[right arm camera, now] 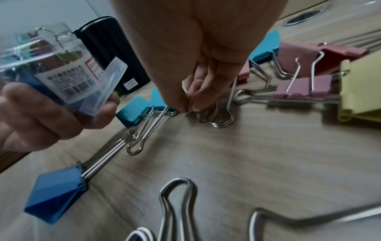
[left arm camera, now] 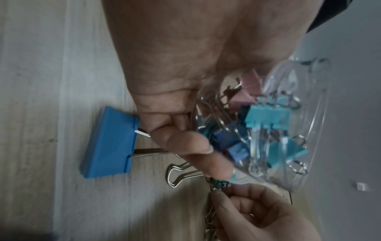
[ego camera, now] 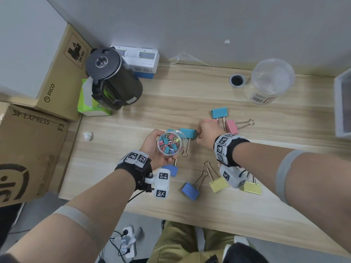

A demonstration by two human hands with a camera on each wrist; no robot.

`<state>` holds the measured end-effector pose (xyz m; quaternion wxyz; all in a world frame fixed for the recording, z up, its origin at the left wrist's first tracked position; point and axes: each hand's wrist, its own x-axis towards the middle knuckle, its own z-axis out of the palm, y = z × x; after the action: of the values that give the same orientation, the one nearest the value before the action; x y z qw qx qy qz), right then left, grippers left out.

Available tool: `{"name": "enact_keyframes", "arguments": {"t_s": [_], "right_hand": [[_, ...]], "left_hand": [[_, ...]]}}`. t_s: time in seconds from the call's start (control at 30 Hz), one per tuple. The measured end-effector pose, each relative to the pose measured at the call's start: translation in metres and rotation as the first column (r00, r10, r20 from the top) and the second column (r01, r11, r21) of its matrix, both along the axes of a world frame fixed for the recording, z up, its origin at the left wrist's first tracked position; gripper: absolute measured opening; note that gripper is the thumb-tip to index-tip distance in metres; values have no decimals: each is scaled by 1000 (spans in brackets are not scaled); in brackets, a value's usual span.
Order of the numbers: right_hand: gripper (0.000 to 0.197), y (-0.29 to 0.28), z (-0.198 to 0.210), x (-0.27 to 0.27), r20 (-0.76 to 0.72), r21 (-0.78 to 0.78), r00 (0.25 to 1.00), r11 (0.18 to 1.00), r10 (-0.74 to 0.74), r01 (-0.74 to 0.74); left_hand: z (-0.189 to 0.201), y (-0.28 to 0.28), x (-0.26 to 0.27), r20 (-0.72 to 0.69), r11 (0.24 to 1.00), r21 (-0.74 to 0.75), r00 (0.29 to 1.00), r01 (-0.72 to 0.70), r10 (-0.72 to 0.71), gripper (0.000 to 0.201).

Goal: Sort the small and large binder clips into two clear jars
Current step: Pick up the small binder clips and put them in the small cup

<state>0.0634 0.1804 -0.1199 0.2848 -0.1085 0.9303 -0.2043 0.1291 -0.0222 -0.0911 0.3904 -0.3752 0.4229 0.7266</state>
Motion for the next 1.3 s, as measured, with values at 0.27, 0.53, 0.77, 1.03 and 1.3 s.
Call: {"name": "enact_keyframes", "arguments": {"t_s": [0.27,0.53,0.77,1.03,1.3], "right_hand": [[47,-2,-4,-2,6,32,999,999,43,-43],[29,-7,-2,-2,7,78,997,994,71,-71],[14,-8,0,4,40,109,997,992,67,-71],[18,-2,2,14,53,51,998,998,24,-27],[28,5,4,19,16,1,1000,1000,-5,5]], "left_hand": [[-2,-5,1,-2,1000,0,1000,-18,18,50],[0,-8,-1,17,1000,-14,1000,-18,18,51],[1,-5,-1,20,1000,-12,1000,-6,6,50],[0,-5,1,23,1000,-18,1000,-3,3,50],[-5,0,3,8,999,-32,1000,8,-8,53]]}}
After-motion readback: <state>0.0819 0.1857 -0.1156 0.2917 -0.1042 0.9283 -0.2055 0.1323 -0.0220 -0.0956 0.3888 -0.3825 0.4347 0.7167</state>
